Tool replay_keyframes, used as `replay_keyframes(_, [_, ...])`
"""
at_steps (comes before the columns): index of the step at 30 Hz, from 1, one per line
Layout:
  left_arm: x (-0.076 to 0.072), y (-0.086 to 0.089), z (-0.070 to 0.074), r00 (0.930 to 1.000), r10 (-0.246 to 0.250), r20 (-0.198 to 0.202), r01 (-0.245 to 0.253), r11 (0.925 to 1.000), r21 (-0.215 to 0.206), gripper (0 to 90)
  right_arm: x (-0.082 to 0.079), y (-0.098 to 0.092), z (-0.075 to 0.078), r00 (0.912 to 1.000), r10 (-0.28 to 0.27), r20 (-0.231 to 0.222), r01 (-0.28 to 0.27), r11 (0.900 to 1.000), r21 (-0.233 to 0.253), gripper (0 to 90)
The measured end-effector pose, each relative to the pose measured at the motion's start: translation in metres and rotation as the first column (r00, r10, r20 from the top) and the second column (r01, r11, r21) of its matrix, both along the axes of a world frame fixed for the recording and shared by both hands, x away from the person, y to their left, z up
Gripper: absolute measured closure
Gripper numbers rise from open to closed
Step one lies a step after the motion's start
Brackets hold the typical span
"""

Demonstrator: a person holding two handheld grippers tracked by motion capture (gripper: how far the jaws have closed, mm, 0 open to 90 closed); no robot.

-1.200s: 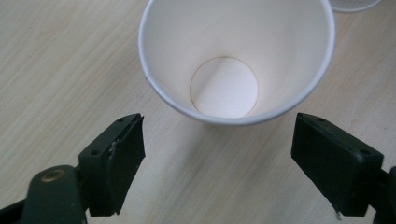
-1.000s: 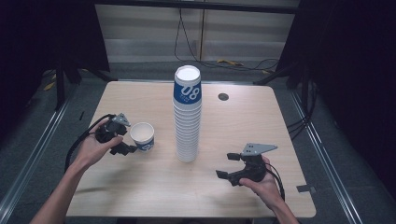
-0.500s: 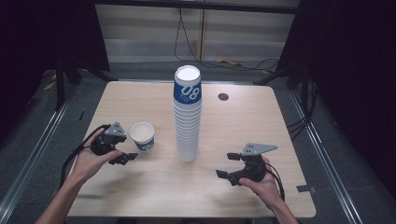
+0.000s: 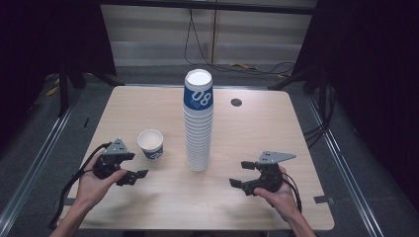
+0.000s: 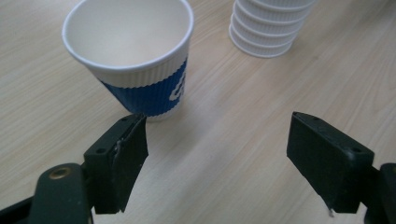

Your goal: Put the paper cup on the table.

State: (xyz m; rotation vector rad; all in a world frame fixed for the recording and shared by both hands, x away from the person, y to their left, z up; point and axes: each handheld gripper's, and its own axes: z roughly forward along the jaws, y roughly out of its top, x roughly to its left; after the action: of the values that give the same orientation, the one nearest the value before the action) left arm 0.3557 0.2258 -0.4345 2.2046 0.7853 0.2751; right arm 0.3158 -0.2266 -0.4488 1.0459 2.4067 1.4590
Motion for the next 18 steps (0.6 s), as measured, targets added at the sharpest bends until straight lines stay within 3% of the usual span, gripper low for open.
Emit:
replay_keyframes(4, [-0.008,-0.004,-0.002,1.0000,-0.007,-0.004,0.006,0.9988,-0.049,20.2,0.000,0.000,0.000,1.0000,-0.005,-0.002,0.005,1.000,0.006,16.4])
replay_keyframes(6, [-0.013,-0.007,-0.004,0.9999,-0.010,-0.008,0.009,0.9991,-0.042,20.2,0.000,-0.001,0.000,1.0000,-0.009,0.001,0.009,1.000,0.009,16.4])
replay_keyframes(7, [-0.015,-0.009,-0.006,0.9996,-0.016,-0.024,0.015,0.9975,-0.068,20.2,0.000,-0.001,0.000,0.9999,-0.013,0.001,0.013,1.000,0.011,16.4])
replay_keyframes(10, [-0.018,-0.014,-0.011,0.9992,0.002,-0.039,-0.006,0.9965,-0.084,20.2,0.000,-0.001,0.000,0.9998,-0.021,0.001,0.021,1.000,0.011,16.3])
replay_keyframes(11, [-0.019,-0.016,-0.014,0.9985,-0.001,-0.054,-0.005,0.9942,-0.107,20.2,0.000,-0.001,0.000,0.9996,-0.027,0.003,0.027,1.000,0.011,16.0])
replay_keyframes(18, [-0.026,-0.031,-0.030,0.9987,0.011,-0.050,-0.015,0.9969,-0.078,20.1,-0.003,-0.001,-0.001,0.9989,-0.045,0.015,0.045,0.999,0.015,16.0])
